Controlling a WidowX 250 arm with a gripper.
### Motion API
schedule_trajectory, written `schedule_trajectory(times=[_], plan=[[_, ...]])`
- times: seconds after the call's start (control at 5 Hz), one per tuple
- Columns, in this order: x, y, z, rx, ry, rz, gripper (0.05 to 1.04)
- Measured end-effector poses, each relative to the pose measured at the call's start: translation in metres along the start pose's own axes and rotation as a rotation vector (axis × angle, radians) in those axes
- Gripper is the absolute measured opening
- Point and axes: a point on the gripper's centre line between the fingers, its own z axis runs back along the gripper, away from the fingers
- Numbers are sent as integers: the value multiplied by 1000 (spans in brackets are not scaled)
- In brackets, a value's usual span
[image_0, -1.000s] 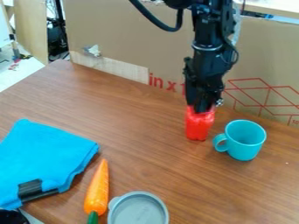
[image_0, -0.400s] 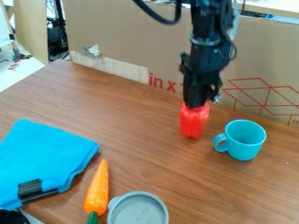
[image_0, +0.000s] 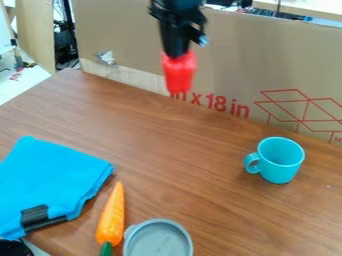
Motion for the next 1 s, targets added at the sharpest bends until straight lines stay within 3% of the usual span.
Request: schedule_trajectory(times=[0.4,0.6,1.0], plan=[[-115,62,-2,17,166,377,111],[-167,97,-10,36,200,528,111],[-223,175,-26,21,184,653,111]])
